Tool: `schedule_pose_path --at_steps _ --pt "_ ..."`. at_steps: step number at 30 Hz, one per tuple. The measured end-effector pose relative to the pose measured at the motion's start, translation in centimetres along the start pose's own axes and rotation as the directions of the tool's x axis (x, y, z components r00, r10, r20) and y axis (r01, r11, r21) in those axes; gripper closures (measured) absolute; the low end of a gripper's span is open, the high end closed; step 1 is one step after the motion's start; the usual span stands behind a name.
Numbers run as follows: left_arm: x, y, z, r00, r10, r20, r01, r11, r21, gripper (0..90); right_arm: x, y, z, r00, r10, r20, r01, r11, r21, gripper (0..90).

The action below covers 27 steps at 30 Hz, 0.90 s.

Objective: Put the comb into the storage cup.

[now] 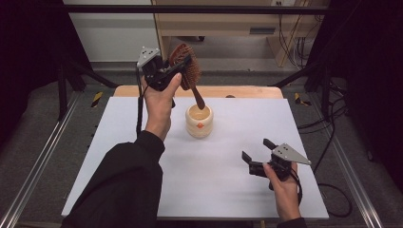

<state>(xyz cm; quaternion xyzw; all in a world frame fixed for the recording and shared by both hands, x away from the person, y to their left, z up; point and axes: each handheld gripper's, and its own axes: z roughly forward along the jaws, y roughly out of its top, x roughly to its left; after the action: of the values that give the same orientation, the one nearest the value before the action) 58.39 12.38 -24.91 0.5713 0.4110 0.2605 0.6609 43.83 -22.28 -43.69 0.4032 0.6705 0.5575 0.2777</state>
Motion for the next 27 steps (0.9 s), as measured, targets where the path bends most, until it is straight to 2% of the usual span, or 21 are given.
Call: schedule_pose_path --at_steps 8,27 --pt "0.6 -0.3 0.2 0.9999 0.002 -0.015 -0.002 1.0000 0.005 51.2 0.0 0.0 0.0 1.0000 0.001 0.002 -0.001 1.000 0.001 4.7" --pt "0.6 -1.6 1.0 0.9997 0.012 -0.021 -0.012 0.9997 0.024 51.2 -0.1 0.0 -0.1 1.0000 0.002 0.003 -0.002 1.000 0.002 4.6"
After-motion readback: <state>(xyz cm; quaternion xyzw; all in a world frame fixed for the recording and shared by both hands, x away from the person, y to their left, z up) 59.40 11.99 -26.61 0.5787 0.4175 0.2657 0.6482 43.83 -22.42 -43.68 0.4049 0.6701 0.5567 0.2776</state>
